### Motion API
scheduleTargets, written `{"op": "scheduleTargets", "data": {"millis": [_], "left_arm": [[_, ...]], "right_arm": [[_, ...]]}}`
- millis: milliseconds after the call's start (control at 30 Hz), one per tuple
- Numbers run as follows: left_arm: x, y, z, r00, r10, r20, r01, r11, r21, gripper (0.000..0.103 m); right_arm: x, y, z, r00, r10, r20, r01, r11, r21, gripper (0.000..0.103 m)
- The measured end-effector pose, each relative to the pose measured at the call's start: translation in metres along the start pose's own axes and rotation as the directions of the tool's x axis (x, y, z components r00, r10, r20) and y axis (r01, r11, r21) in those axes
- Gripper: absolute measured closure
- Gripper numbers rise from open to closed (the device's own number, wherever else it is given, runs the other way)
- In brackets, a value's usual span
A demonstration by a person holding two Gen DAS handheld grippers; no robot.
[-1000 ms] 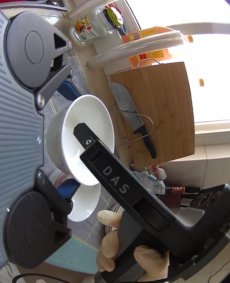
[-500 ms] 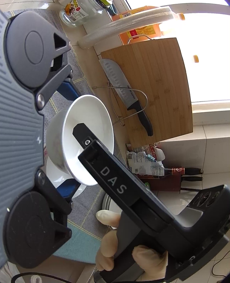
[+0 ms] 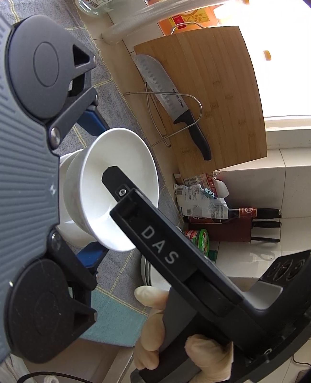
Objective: Organize plates and bowls
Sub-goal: 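Lower the white bowl onto the bowl stack and open the right tool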
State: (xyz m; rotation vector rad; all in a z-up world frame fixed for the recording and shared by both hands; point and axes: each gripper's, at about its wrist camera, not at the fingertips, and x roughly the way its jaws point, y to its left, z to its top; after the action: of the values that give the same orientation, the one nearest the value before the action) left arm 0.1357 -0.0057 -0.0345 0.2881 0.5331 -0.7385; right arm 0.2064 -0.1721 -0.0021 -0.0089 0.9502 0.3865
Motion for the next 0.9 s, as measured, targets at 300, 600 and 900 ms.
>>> {"op": "scheduleTargets", "data": {"millis": [300,600,900], "left_arm": [[0.011,-0.003,-0.002,0.999,-0.014,-0.033,0.014,1.000,-0.005,0.009],[0.017,-0.001,-0.005,0.998,-0.022,-0.052,0.021,1.000,-0.019,0.009],[0.021,-0.001,-0.006,0.997,-0.031,-0.066,0.030,0.999,-0.020,0.009]], "right_arm": [[0.009,-0.007,-0.006,1.000,0.003,-0.029,-0.003,1.000,0.014,0.027],[0.013,-0.008,-0.008,0.999,0.006,-0.046,-0.005,1.000,0.012,0.027],[0.016,-0.009,-0.008,0.999,0.008,-0.053,-0.007,1.000,0.016,0.027]]}}
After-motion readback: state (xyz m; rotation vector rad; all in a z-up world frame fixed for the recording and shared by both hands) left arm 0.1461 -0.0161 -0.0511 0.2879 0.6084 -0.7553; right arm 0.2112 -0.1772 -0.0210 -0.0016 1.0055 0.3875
